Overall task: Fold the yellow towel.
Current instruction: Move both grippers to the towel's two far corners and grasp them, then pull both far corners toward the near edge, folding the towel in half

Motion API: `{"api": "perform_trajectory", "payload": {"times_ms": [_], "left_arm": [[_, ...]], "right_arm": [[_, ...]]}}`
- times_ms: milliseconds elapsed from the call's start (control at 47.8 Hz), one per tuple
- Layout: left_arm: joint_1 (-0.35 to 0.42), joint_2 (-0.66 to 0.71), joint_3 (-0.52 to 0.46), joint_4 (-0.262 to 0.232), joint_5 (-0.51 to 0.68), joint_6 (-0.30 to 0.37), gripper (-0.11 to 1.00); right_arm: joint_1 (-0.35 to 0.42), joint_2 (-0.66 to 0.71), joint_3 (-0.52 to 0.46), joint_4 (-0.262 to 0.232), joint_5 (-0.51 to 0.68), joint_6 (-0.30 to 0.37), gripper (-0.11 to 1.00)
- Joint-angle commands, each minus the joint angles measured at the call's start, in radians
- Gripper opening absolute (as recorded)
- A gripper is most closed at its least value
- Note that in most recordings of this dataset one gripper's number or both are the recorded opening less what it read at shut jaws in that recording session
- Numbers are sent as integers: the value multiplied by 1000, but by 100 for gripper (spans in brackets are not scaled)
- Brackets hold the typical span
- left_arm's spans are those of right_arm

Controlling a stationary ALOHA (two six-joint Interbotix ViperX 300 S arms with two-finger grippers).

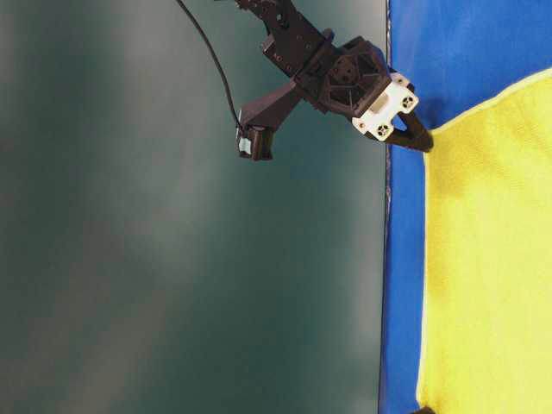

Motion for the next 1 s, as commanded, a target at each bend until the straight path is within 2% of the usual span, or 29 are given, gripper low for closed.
{"api": "perform_trajectory", "payload": {"times_ms": [0,209,439,753,878,983], "left_arm": [[0,-15,-5,0,0,2,2],[-3,-54,-12,-2,38,11,2],[-37,-209,-31,0,156,28,2],[-64,-278,0,-2,181,26,2],[-98,-285,14,0,186,15,2],[-163,-304,32,0,216,9,2]], "right_arm": [[-3,-15,-14,-2,-6,-2,2],[-3,-32,-15,0,2,-2,2],[6,-133,2,-2,35,0,2],[43,-172,25,-2,37,9,2],[63,-183,37,0,44,14,2],[101,-213,61,3,75,14,2]]}}
